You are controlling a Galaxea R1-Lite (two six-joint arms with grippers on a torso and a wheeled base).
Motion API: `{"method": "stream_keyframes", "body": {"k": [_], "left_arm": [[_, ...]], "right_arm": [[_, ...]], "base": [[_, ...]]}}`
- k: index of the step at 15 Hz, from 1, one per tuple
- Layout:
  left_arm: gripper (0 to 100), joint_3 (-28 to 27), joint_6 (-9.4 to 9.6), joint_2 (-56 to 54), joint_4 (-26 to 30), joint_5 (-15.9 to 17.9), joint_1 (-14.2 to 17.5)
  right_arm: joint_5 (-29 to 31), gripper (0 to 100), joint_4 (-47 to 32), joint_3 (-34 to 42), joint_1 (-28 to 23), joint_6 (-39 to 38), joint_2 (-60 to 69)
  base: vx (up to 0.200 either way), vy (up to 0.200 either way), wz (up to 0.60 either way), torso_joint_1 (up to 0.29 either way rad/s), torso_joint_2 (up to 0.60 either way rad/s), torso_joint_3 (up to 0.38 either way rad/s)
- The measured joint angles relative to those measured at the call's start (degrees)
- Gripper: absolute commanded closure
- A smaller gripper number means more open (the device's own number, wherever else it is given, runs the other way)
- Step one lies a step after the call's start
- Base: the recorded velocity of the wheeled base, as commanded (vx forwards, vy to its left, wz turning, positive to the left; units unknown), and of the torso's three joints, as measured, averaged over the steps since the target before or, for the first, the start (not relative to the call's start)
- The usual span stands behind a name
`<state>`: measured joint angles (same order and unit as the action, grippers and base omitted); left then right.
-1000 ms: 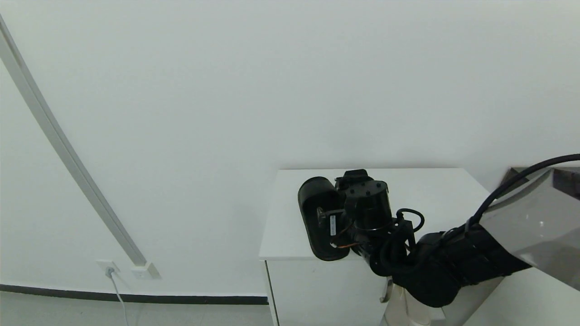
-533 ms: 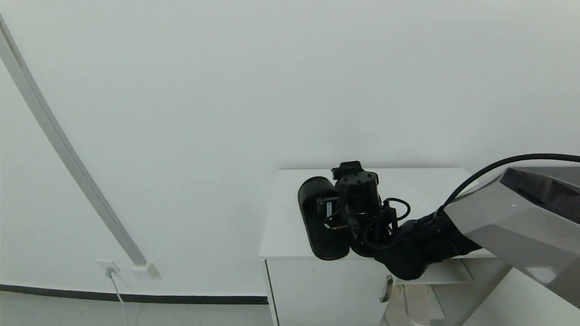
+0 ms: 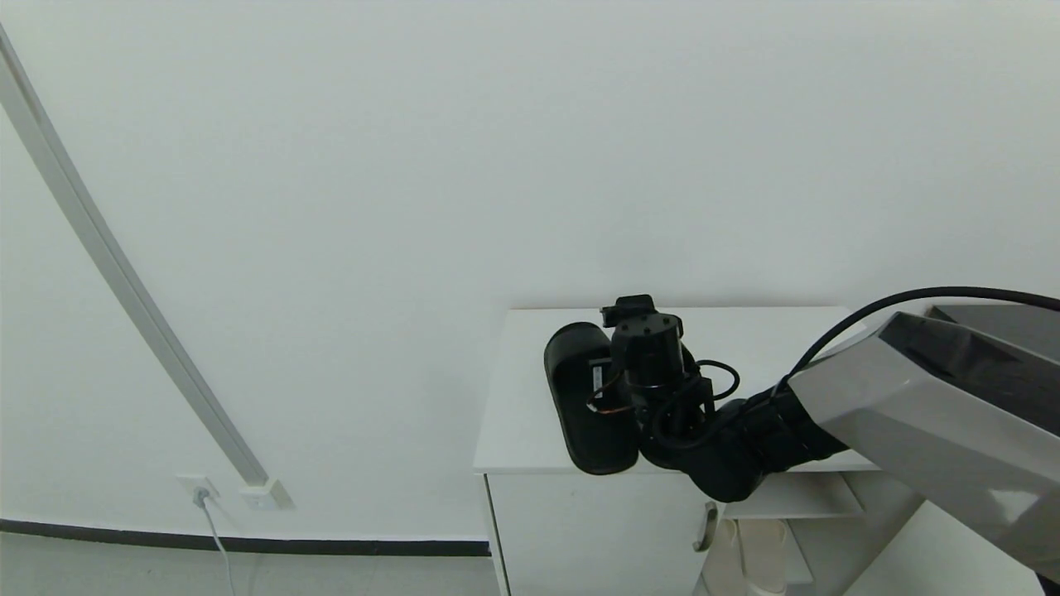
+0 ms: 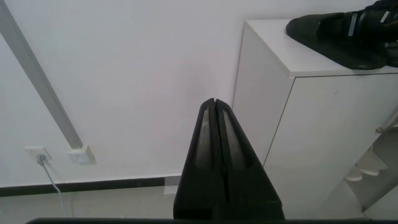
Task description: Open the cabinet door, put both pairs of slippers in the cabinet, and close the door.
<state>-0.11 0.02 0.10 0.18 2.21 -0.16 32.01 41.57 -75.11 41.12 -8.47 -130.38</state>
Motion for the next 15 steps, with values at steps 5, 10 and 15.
{"method": "stream_keyframes", "body": {"k": [5,10,15], "left_arm": [[100,0.0,-0.02,0.0,0.0,0.0,0.0],[100,0.0,-0.02,0.0,0.0,0.0,0.0],[100,0.0,0.00,0.0,0.0,0.0,0.0]], "right_arm": [[0.5,100,0.0,0.1,-0.1,0.0,0.1],[-0.4,100,0.0,3.8,0.6,1.4,5.2],[-9.5,100,2.1,17.7,2.8,1.9,15.8]], "base": [[0.000,0.000,0.00,0.000,0.00,0.000],[0.000,0.000,0.00,0.000,0.00,0.000],[0.000,0.000,0.00,0.000,0.00,0.000]]}}
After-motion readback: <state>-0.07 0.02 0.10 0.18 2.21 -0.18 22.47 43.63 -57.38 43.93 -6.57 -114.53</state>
